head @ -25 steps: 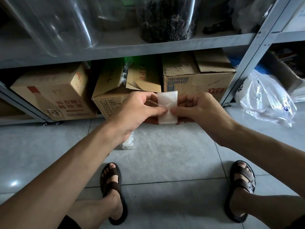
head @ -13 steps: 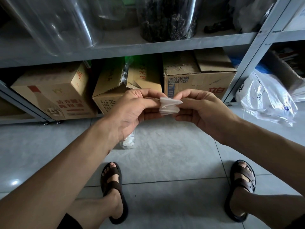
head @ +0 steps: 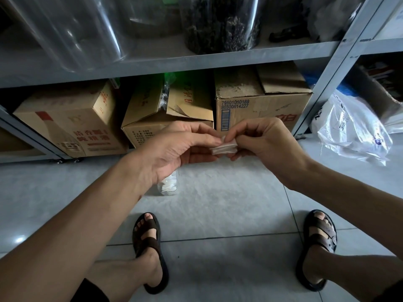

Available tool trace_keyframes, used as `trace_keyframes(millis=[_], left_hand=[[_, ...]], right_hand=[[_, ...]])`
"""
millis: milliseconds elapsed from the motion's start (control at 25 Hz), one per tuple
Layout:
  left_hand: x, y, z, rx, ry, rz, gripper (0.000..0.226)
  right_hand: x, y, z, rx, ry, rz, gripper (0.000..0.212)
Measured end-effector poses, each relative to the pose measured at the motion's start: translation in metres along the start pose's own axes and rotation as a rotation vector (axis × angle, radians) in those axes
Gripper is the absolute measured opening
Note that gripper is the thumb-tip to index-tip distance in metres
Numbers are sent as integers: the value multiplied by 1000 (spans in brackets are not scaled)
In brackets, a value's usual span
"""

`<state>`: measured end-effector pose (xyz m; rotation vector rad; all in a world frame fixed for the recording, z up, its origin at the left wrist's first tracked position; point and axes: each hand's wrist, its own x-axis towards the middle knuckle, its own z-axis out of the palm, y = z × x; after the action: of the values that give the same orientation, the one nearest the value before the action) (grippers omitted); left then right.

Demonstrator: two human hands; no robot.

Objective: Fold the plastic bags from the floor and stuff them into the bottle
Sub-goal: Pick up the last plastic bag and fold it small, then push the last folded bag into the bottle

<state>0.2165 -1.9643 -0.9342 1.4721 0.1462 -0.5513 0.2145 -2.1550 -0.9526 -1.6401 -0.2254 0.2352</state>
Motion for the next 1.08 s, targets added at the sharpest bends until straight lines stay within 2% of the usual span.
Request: trace_keyframes(millis=[160, 360, 560, 720, 880, 1080], left_hand=[[0, -1, -4, 101, 58, 66, 18], [-2, -5, -17, 299, 108, 150, 38], [-7, -11, -38, 423, 159, 200, 42], [-4, -17, -76, 425, 275, 252, 39], [16, -25, -124, 482, 303, 295, 43], [70, -88, -189, 645, 320, 151, 39]], right_hand=[[0, -1, 1, 59, -39, 55, 30], [2, 2, 8, -18, -116, 85, 3], [20, 11, 28, -144, -116, 53, 18], [57, 9, 57, -322, -213, -48, 12], [107, 23, 101, -559, -334, -164, 11], [168, 106, 134, -737, -376, -176, 17]])
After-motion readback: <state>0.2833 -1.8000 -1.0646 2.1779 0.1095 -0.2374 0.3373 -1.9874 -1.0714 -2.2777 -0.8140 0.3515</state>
